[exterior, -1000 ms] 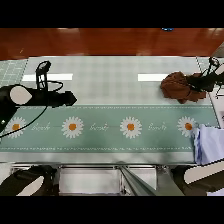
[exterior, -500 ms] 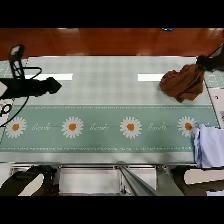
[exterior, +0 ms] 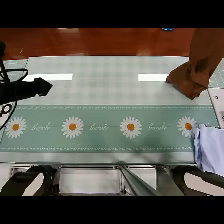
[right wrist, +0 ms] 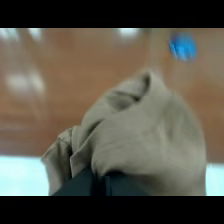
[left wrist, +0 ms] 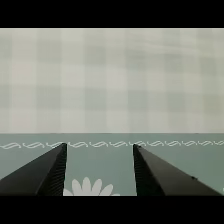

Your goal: Fold the shirts.

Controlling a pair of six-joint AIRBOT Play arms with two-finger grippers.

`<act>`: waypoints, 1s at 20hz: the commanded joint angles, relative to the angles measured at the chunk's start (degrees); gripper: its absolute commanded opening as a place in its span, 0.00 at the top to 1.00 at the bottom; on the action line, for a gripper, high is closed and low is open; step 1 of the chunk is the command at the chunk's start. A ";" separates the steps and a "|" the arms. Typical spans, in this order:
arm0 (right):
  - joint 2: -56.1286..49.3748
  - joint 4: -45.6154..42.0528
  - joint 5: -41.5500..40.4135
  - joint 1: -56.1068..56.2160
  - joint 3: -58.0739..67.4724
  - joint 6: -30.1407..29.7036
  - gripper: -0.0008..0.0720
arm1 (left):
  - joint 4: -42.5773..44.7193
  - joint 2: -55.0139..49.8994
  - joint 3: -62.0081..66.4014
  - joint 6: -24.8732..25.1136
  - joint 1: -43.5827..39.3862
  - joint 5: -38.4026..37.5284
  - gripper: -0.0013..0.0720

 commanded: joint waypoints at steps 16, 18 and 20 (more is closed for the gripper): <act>-14.45 12.31 -0.37 47.82 -20.13 -1.90 0.95 | 1.03 0.55 -4.11 0.09 10.95 -4.74 0.29; -19.96 14.67 -3.61 49.22 -20.13 -1.64 0.95 | 0.94 0.55 -5.46 0.07 10.95 -6.54 0.29; -23.12 15.56 -6.60 48.43 -20.02 1.81 0.60 | -0.66 0.55 -6.23 0.09 10.95 -7.89 0.29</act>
